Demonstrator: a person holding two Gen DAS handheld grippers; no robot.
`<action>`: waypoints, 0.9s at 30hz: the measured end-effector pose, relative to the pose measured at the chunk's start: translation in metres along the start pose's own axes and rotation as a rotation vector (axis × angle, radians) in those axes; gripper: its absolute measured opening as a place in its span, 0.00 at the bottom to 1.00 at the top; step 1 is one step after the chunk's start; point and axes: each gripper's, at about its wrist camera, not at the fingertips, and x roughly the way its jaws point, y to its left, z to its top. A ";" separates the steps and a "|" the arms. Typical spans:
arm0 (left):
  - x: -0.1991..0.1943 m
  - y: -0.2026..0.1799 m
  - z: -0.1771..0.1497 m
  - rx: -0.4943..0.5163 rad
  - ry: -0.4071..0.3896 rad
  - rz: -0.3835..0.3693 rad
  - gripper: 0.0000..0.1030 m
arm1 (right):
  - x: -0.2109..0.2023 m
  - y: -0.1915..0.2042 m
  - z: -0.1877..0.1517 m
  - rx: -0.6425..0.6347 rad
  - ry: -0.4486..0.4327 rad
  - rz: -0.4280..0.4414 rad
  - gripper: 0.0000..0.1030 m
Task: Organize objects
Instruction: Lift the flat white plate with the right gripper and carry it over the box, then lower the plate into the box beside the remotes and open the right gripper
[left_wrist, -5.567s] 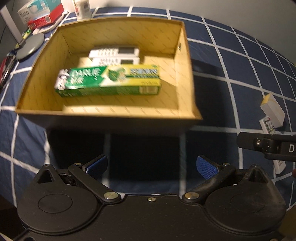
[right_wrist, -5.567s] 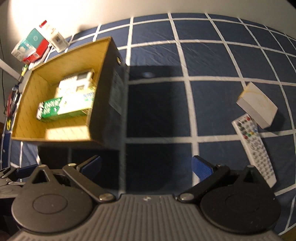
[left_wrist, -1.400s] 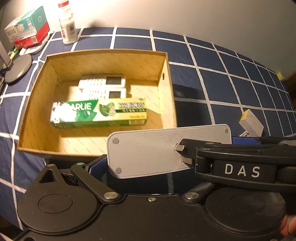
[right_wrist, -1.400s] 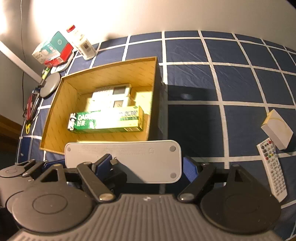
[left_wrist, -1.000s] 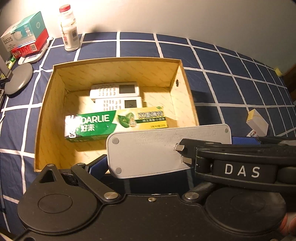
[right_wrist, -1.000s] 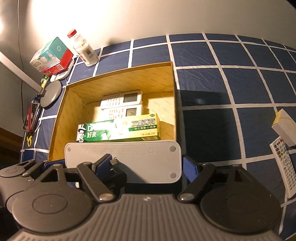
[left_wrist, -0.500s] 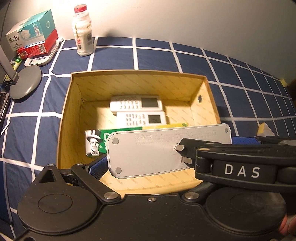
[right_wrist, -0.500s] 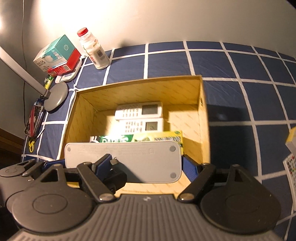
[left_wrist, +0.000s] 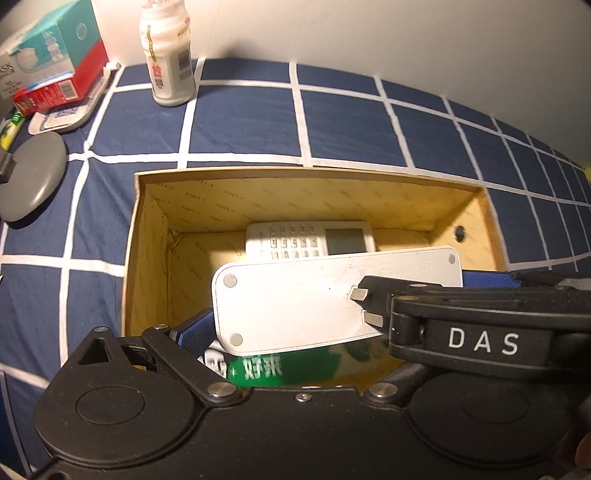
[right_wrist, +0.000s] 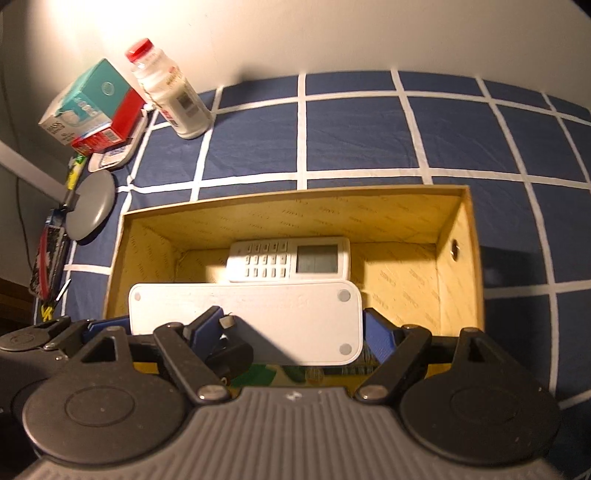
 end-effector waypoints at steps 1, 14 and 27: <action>0.006 0.002 0.004 -0.001 0.008 -0.002 0.94 | 0.006 -0.001 0.004 0.003 0.007 -0.002 0.78; 0.065 0.013 0.044 0.028 0.079 -0.014 0.93 | 0.065 -0.019 0.040 0.060 0.061 -0.016 0.78; 0.083 0.020 0.056 0.015 0.099 -0.032 0.93 | 0.086 -0.025 0.053 0.064 0.081 -0.027 0.78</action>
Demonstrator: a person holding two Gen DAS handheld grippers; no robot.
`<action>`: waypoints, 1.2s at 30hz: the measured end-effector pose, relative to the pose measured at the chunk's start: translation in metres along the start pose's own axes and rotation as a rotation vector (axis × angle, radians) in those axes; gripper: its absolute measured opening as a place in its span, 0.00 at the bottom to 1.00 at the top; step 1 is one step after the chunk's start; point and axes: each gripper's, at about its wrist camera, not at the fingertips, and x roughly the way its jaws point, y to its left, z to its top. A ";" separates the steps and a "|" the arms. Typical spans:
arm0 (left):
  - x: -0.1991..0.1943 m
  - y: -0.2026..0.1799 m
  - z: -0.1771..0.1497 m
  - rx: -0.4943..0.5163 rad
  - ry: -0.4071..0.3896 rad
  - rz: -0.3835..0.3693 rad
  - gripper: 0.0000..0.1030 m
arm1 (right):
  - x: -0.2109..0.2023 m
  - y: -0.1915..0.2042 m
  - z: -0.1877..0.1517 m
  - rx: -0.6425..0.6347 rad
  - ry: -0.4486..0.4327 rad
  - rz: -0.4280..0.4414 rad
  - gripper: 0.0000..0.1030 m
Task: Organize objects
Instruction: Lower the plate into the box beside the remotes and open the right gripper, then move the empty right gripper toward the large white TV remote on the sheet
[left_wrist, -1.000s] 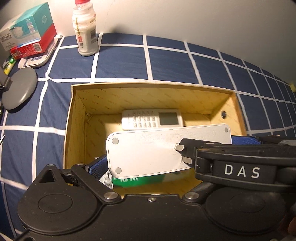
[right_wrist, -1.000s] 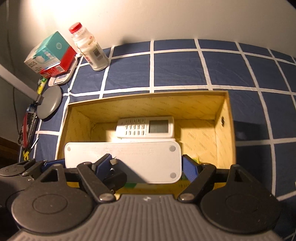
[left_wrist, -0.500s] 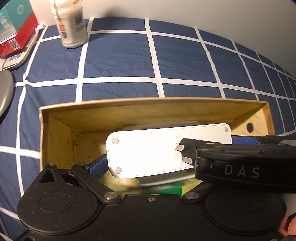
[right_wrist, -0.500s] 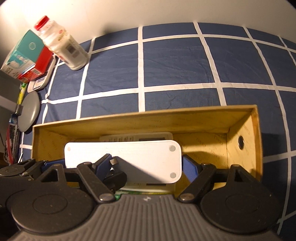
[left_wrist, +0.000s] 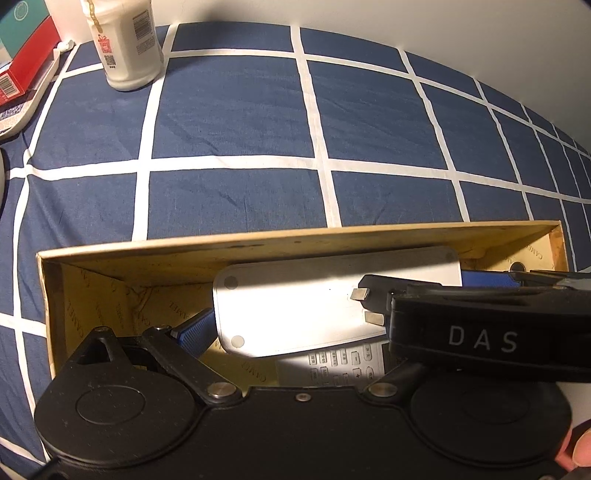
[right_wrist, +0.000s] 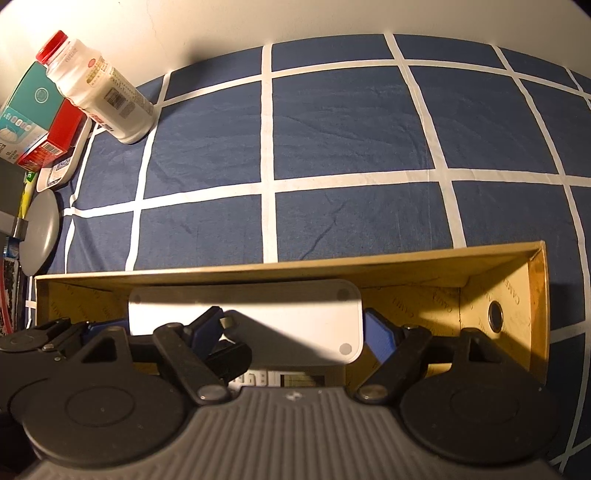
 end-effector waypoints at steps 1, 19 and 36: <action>0.000 0.000 0.001 0.000 0.002 -0.001 0.93 | 0.000 0.000 0.001 0.003 0.002 -0.001 0.78; -0.024 0.005 -0.012 -0.057 -0.022 -0.004 0.95 | -0.015 0.001 -0.004 0.011 -0.037 -0.022 0.81; -0.080 -0.017 -0.054 -0.060 -0.114 0.040 1.00 | -0.080 -0.008 -0.046 0.010 -0.114 0.003 0.86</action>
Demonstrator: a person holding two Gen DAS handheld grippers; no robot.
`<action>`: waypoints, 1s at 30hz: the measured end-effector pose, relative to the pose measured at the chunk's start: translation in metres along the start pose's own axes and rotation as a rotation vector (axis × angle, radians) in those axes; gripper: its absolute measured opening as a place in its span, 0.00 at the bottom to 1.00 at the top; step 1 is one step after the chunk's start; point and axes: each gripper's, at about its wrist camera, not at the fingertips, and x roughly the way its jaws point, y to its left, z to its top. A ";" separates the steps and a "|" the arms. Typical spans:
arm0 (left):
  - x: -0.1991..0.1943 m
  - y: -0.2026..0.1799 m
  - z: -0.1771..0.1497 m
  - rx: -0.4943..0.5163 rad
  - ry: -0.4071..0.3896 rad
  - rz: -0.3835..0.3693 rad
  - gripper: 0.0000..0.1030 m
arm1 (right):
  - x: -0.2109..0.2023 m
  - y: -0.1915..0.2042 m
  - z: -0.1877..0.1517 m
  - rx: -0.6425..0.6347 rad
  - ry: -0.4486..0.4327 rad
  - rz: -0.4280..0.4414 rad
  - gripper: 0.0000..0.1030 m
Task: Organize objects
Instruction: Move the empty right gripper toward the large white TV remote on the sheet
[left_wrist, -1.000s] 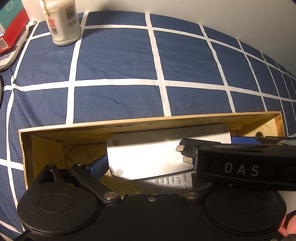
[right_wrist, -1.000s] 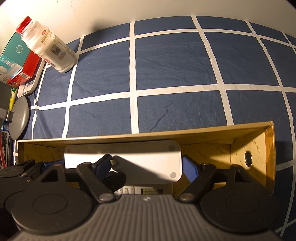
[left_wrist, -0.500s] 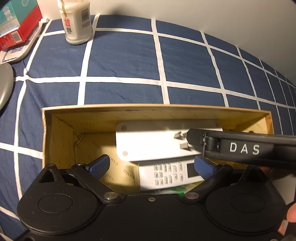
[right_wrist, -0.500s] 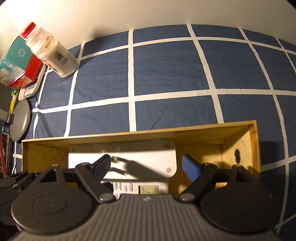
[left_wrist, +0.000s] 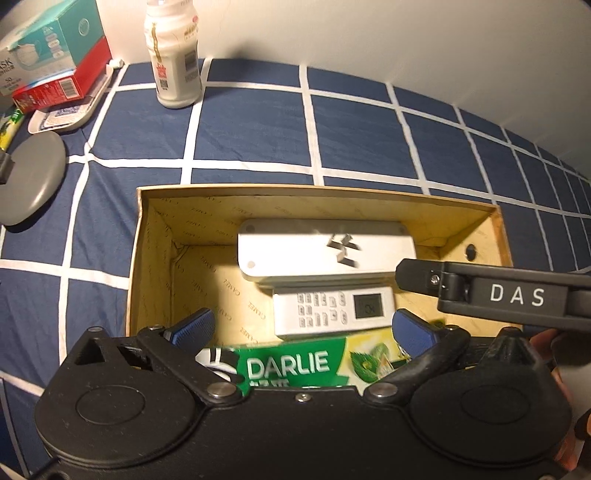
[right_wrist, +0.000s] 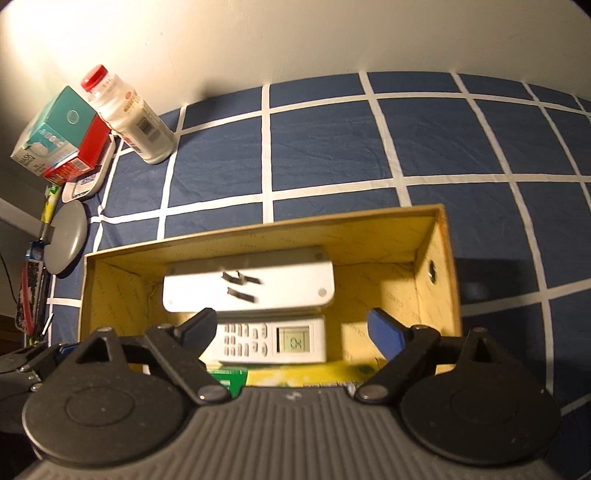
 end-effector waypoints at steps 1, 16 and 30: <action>-0.004 -0.003 -0.003 0.004 -0.005 0.002 1.00 | -0.005 -0.002 -0.003 0.005 -0.006 0.002 0.88; -0.051 -0.048 -0.050 0.088 -0.060 0.001 1.00 | -0.075 -0.035 -0.053 0.070 -0.108 -0.016 1.00; -0.061 -0.108 -0.083 0.168 -0.072 -0.007 1.00 | -0.125 -0.091 -0.096 0.156 -0.192 -0.060 1.00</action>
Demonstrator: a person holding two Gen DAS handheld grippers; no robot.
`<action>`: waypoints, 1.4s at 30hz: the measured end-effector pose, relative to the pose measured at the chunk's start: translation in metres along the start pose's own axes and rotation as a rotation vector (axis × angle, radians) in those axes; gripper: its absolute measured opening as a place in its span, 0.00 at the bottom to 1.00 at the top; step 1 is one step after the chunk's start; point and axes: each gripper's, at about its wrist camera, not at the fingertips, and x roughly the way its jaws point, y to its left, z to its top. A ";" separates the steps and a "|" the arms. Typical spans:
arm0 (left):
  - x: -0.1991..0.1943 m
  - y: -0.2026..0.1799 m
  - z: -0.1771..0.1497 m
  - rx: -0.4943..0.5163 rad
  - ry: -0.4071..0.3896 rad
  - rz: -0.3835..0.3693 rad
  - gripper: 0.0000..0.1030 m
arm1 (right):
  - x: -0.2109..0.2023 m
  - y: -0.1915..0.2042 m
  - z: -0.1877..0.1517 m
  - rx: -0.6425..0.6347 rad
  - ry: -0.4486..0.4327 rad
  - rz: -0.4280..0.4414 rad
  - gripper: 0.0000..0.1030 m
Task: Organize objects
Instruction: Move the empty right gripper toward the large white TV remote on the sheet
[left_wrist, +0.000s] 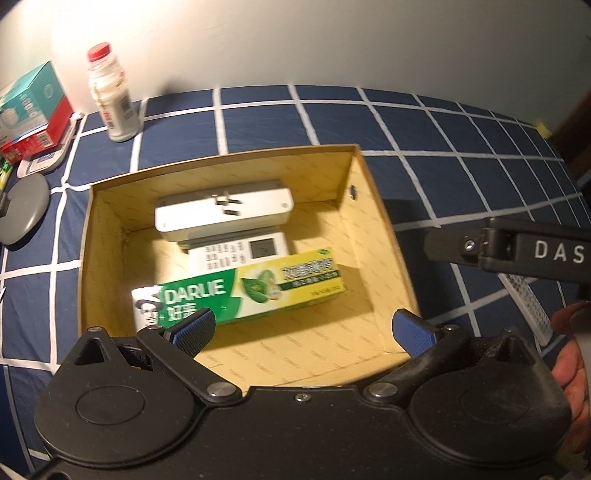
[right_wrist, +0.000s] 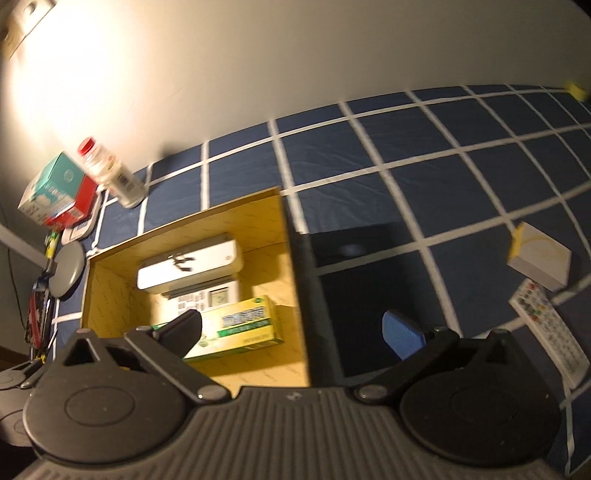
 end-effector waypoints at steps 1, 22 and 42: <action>0.001 -0.006 -0.001 0.006 0.002 -0.001 1.00 | -0.002 -0.007 -0.001 0.009 -0.003 -0.006 1.00; 0.064 -0.170 0.016 0.279 0.072 -0.089 1.00 | -0.029 -0.193 -0.022 0.322 -0.057 -0.163 1.00; 0.156 -0.305 0.035 0.636 0.211 -0.195 1.00 | -0.002 -0.330 -0.072 0.737 0.020 -0.255 0.99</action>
